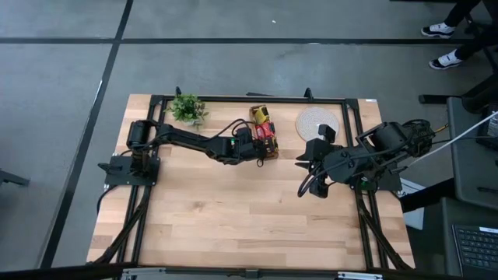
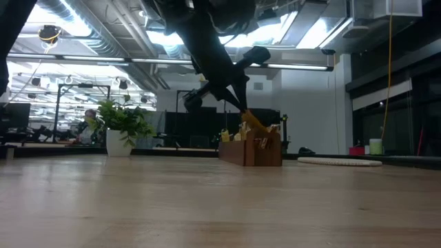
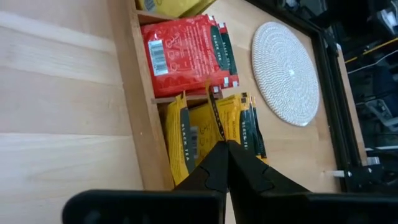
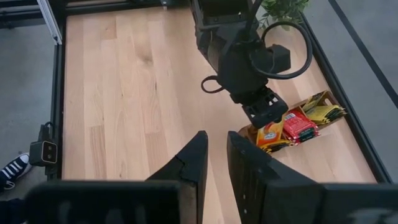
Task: Pick & Place Tea
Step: Put the orange tea bag into the left section of the wooden organizer, then return to Home Position
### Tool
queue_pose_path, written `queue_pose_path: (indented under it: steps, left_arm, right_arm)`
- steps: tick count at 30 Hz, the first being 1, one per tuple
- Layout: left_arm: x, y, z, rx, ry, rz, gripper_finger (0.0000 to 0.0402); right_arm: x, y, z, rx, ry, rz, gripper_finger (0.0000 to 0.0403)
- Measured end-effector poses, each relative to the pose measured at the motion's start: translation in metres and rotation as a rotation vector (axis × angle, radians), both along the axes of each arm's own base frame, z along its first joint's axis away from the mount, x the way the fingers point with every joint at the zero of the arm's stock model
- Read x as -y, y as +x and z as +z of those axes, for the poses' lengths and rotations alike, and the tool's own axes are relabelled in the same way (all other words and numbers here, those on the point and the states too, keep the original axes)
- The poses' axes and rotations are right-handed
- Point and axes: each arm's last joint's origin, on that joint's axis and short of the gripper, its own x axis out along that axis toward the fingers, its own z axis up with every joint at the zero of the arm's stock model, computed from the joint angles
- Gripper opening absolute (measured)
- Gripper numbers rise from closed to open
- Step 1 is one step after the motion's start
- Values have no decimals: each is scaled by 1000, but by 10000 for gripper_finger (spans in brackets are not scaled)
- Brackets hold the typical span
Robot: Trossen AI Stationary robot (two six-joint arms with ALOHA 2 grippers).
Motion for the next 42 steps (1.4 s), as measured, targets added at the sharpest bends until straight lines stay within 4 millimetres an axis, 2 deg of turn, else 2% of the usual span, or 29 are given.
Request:
queue_pose_path:
  steps: [23, 31, 42]
  left_arm:
    - [0, 1, 2, 11, 23, 0, 4]
    - [0, 1, 2, -3, 31, -19, 24]
    - [0, 2, 3, 12, 32, -30, 73]
  right_arm:
    - [0, 0, 0, 0, 0, 0, 64]
    - [0, 0, 0, 0, 1, 0, 64]
    - [0, 0, 0, 0, -1, 1, 64]
